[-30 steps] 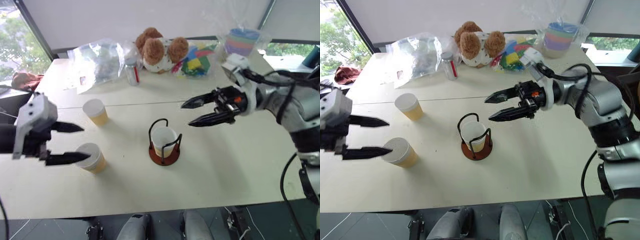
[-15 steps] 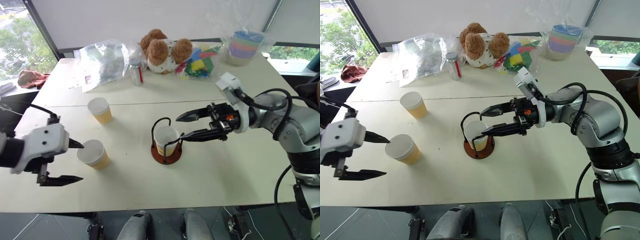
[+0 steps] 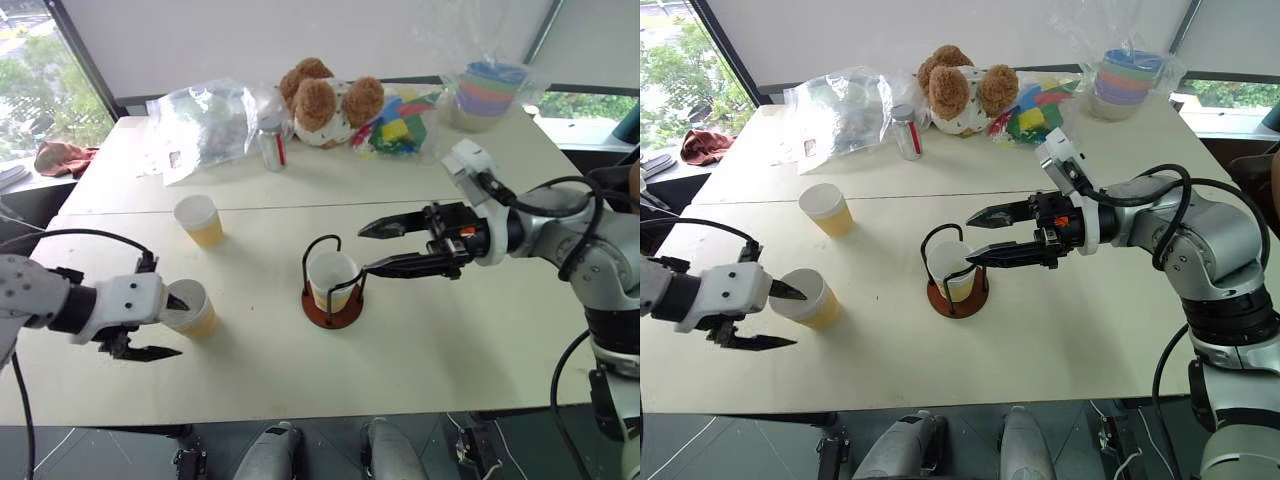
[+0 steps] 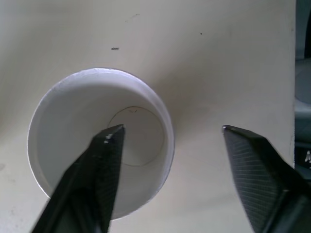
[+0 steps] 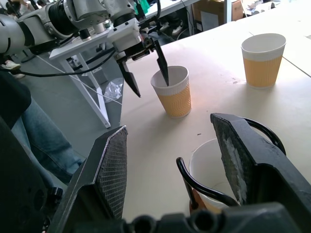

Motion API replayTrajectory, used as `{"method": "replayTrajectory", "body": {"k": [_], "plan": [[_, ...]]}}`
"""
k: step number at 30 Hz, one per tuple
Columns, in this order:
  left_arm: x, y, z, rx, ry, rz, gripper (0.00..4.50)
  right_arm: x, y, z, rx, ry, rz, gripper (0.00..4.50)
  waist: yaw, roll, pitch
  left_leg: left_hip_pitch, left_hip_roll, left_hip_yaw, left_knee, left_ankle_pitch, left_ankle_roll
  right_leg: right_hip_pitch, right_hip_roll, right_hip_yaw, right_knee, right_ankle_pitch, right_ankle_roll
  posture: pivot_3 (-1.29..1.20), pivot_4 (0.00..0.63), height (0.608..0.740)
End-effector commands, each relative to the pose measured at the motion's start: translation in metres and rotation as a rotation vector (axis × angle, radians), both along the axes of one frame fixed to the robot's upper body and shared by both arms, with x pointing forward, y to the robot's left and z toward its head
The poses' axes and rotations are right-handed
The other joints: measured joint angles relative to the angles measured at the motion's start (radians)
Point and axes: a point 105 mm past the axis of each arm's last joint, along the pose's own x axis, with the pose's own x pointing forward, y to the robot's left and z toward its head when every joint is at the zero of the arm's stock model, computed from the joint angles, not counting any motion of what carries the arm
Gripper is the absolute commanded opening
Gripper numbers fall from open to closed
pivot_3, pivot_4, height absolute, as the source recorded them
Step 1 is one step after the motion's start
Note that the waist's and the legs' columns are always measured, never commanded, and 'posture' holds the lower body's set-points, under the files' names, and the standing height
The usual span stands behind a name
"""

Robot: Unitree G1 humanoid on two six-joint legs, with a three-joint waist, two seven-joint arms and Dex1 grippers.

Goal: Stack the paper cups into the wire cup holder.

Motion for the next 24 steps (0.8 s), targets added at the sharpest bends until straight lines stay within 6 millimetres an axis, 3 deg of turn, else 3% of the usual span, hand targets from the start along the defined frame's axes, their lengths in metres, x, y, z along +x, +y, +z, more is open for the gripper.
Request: {"method": "replayTrajectory", "body": {"k": [1, 4, 9, 12, 14, 17, 18, 23, 24], "plan": [[0.001, 0.000, -0.003, 0.032, -0.012, -0.033, 1.33, -0.004, 0.000, 0.014, 0.019, -0.067, 0.001, 2.97, 0.000, 0.000, 0.000, 0.000, 0.000, 0.000, 0.000, 0.000, 0.000, 0.000, 0.000, 0.000, 0.000, 0.000, 0.000, 0.00, 0.150, 0.740], [0.003, 0.000, -0.004, 0.031, -0.013, -0.034, 0.08, -0.004, 0.000, 0.014, 0.020, -0.071, -0.003, 2.97, 0.000, 0.000, 0.000, 0.000, 0.000, 0.000, 0.000, 0.000, 0.000, 0.000, 0.000, 0.000, 0.000, 0.000, 0.000, 0.00, 0.150, 0.740], [0.009, -0.001, 0.000, 0.045, -0.031, -0.032, 0.08, -0.003, 0.000, 0.013, 0.024, -0.076, -0.015, 2.97, -0.001, 0.000, 0.000, 0.000, 0.000, 0.000, 0.000, 0.000, 0.000, 0.000, 0.001, 0.000, 0.000, 0.000, 0.000, 0.00, 0.150, 0.740], [0.017, -0.005, 0.020, 0.032, -0.067, -0.048, 0.08, 0.001, -0.006, 0.009, 0.005, -0.079, -0.062, 2.97, 0.003, 0.000, 0.000, 0.000, 0.000, 0.000, 0.001, 0.000, 0.000, 0.000, 0.001, -0.001, 0.001, 0.000, 0.000, 0.00, 0.150, 0.740], [0.028, -0.012, 0.049, -0.006, -0.114, -0.058, 0.08, 0.004, -0.015, 0.009, -0.016, -0.091, -0.104, 2.97, 0.005, -0.001, 0.000, -0.001, 0.000, 0.000, 0.001, 0.000, 0.000, 0.000, 0.001, -0.001, 0.000, 0.000, 0.000, 0.00, 0.150, 0.740], [0.042, -0.041, 0.115, -0.113, -0.181, -0.146, 0.08, 0.010, -0.030, 0.009, -0.066, -0.133, -0.176, 2.97, 0.019, -0.004, 0.001, -0.005, 0.000, -0.003, 0.011, 0.000, 0.000, 0.000, 0.004, -0.005, 0.003, 0.000, 0.001, 0.00, 0.150, 0.740], [0.044, -0.049, 0.129, -0.130, -0.185, -0.175, 0.08, 0.012, -0.033, 0.008, -0.085, -0.142, -0.189, 2.97, 0.019, -0.004, 0.001, -0.005, 0.000, -0.002, 0.012, 0.000, 0.000, 0.002, 0.003, -0.005, 0.003, 0.001, 0.002, 0.00, 0.150, 0.740], [0.042, -0.086, 0.160, -0.152, -0.177, -0.355, 0.08, 0.016, -0.049, 0.004, -0.131, -0.162, -0.253, 2.97, 0.003, -0.005, 0.001, -0.001, -0.001, 0.002, 0.014, 0.000, 0.001, 0.006, 0.002, -0.003, 0.001, 0.002, 0.005, 0.00, 0.150, 0.740], [0.044, -0.101, 0.164, -0.185, -0.159, -0.419, 0.08, 0.012, -0.050, 0.007, -0.117, -0.167, -0.263, 2.97, 0.002, -0.005, 0.001, -0.001, -0.001, 0.001, 0.014, -0.001, 0.001, 0.006, 0.002, -0.003, 0.001, 0.002, 0.006, 0.00, 0.150, 0.740]]}}
